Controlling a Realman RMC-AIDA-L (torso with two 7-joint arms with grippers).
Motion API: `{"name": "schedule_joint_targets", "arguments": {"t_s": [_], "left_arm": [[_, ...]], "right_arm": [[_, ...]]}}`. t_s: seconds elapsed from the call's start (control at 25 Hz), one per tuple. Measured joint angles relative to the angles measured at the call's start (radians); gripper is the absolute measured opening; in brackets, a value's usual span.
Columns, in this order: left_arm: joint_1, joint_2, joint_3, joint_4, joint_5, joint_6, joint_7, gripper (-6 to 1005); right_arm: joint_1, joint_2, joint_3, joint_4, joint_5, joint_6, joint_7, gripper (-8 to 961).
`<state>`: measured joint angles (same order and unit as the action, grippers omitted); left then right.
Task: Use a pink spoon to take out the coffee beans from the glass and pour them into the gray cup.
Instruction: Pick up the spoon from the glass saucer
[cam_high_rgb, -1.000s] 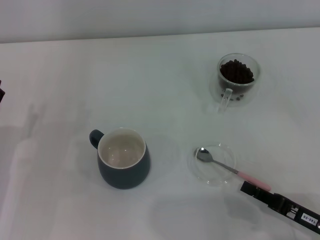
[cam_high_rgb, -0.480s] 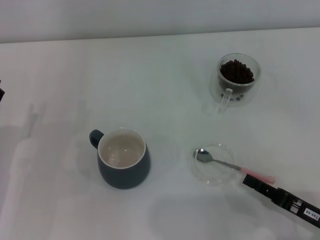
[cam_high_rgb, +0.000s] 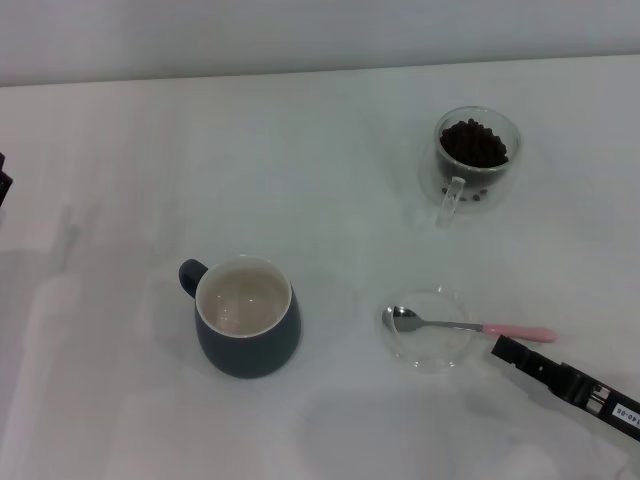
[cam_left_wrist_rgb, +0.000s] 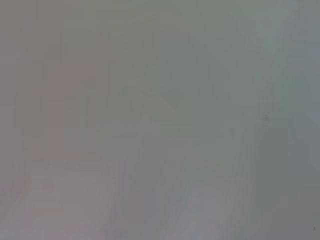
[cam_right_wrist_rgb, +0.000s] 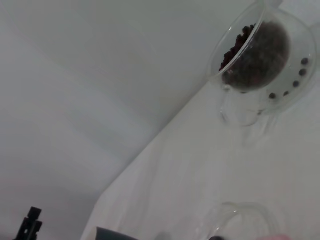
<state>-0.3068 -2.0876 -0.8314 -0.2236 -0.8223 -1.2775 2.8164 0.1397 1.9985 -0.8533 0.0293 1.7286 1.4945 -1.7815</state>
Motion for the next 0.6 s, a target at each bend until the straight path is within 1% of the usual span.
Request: {"name": "schedule_joint_targets", "arguments": {"t_s": [0.2,0.44,0.6], "left_arm": [[0.0,0.001,0.0,-0.003,0.0,0.002,0.0,882],[0.001,0.001,-0.001,-0.003,-0.001,0.001,0.0,882],[0.001,0.001,-0.002,-0.004,-0.008,0.001,0.0,883]], "right_arm": [[-0.001,0.001,0.008,-0.019,0.0,-0.022,-0.016,306],[0.005,0.003,0.018,-0.023,0.005,-0.02,-0.048,361],[0.007,0.003,0.03,-0.026,0.008,-0.014,-0.041,508]]}}
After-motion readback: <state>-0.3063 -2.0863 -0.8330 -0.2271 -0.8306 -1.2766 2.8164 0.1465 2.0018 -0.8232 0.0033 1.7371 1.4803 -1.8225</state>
